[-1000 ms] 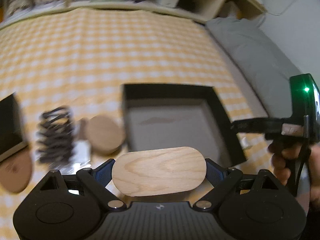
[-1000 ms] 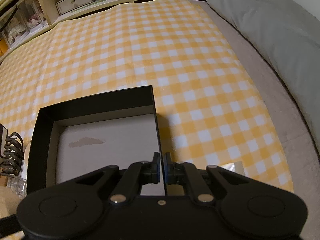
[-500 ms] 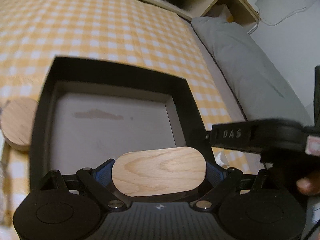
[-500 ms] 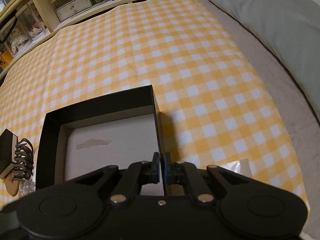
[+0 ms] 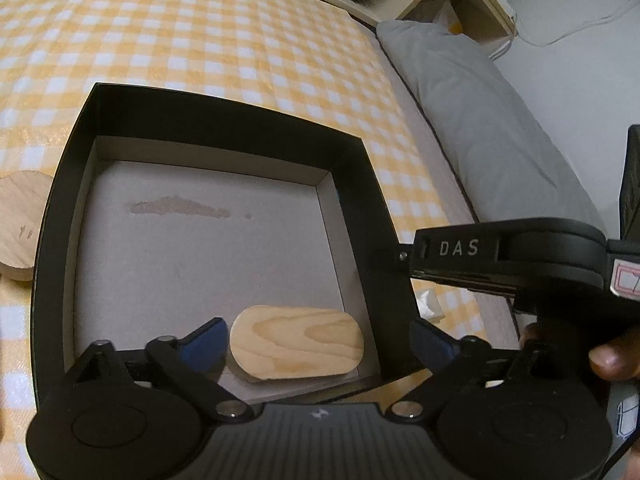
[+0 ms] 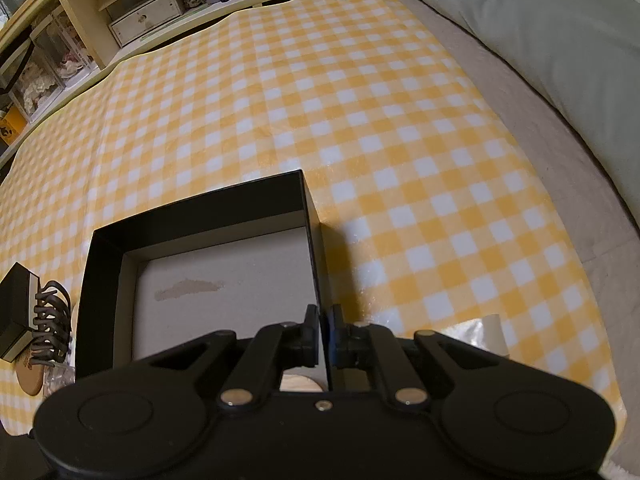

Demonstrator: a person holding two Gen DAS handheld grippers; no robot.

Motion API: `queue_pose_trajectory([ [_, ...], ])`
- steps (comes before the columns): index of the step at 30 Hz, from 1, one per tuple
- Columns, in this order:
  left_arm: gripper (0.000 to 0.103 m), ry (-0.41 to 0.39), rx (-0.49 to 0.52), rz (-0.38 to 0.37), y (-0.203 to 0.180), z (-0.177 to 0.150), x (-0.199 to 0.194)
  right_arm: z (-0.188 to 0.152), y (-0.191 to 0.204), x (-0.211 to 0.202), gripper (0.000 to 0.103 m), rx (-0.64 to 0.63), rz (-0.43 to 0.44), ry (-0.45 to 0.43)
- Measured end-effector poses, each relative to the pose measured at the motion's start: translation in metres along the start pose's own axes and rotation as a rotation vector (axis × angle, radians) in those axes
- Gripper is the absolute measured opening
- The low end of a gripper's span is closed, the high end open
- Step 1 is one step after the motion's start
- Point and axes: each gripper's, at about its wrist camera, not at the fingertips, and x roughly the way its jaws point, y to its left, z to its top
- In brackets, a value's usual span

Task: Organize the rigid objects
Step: 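Lower the oval block into the black box and open left gripper, then move the left gripper over the dark grey coiled spring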

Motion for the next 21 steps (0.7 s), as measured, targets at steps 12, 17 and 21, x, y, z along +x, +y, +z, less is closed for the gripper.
queue_pose_trajectory([
  [12, 0.088, 0.01, 0.008, -0.013, -0.001, -0.005, -0.002, 0.0, 0.0, 0.0, 0.006, 0.001, 0.0, 0.0],
  [17, 0.089, 0.023, 0.041, 0.044, -0.006, -0.006, -0.009, 0.0, 0.0, 0.0, 0.006, -0.001, 0.0, 0.0],
  [21, 0.092, 0.017, 0.093, 0.082, -0.012, -0.006, -0.025, 0.0, -0.001, 0.0, 0.006, -0.001, 0.0, 0.0],
])
